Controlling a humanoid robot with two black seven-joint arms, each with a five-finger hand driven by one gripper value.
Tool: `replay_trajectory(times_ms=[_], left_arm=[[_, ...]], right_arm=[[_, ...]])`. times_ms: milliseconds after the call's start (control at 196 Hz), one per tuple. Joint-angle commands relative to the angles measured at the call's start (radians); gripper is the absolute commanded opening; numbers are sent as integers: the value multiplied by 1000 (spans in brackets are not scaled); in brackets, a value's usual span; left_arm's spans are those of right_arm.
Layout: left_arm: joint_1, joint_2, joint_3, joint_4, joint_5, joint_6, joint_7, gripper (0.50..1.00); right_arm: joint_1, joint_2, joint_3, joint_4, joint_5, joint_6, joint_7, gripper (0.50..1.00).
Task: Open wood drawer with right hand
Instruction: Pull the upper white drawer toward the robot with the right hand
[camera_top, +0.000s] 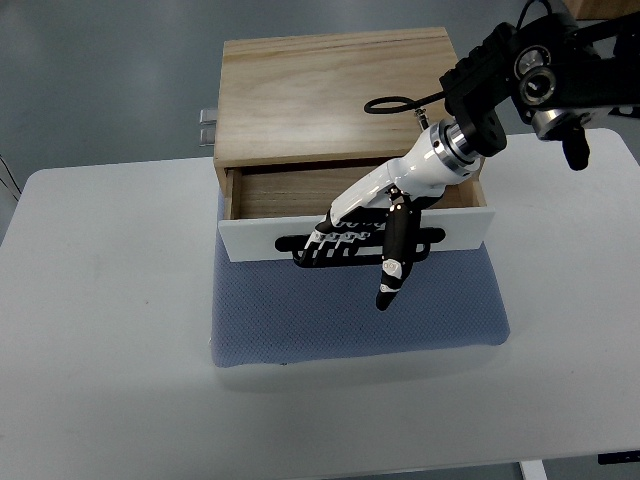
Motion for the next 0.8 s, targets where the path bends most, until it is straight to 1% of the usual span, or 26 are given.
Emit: replay_trajectory(times_ms=[0, 367, 643, 796], left_arm=[[0, 0, 0, 0, 0, 0, 0, 1000], [0, 0, 0, 0, 0, 0, 0, 1000], [0, 0, 0, 0, 0, 0, 0, 1000], [0, 0, 0, 0, 0, 0, 0, 1000]], right_arm=[[0, -1, 2, -1, 0, 0, -1, 944], [-1, -10, 0, 3, 0, 0, -2, 944], [0, -24, -1, 45, 1, 0, -2, 944], [2, -30, 0, 46, 1, 0, -2, 944]])
